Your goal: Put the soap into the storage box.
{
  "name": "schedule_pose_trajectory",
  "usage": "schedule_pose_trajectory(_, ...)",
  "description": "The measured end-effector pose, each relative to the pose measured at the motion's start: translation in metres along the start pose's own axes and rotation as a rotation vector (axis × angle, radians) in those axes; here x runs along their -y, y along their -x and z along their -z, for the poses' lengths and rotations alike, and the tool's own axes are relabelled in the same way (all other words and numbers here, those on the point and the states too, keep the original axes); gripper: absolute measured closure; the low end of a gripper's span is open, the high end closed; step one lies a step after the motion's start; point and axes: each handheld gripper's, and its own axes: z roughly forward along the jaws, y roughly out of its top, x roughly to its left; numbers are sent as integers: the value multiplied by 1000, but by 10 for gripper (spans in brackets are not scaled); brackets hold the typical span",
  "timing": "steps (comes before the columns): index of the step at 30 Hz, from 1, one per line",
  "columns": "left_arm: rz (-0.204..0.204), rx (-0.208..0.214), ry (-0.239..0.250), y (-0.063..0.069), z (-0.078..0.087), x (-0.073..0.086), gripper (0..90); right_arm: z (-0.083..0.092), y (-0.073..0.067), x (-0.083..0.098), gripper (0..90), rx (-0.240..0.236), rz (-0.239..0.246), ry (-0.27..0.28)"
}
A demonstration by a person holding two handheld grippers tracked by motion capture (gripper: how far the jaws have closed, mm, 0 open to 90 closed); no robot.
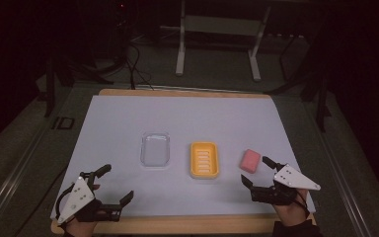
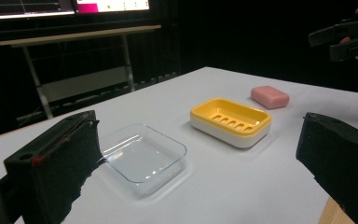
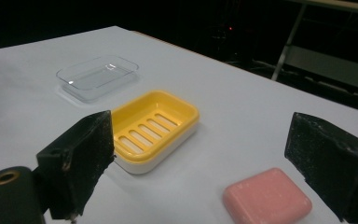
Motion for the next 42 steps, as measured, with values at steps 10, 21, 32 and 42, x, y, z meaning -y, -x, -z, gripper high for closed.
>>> schedule_pose_trajectory(10,-30,6,-22,6,-4,0,4,-4,8,3,88,-46,107,14)
schedule_pose_trajectory(21,-33,5,-17,5,-1,0,4,-19,10,3,88,-66,131,-75)
schedule_pose_trajectory(32,-31,-4,-23,5,-1,0,4,-34,15,2,87,10,45,-263)
schedule_pose_trajectory(42,-21,4,-24,5,-1,0,4,-38,24,3,143,27,14,-400)
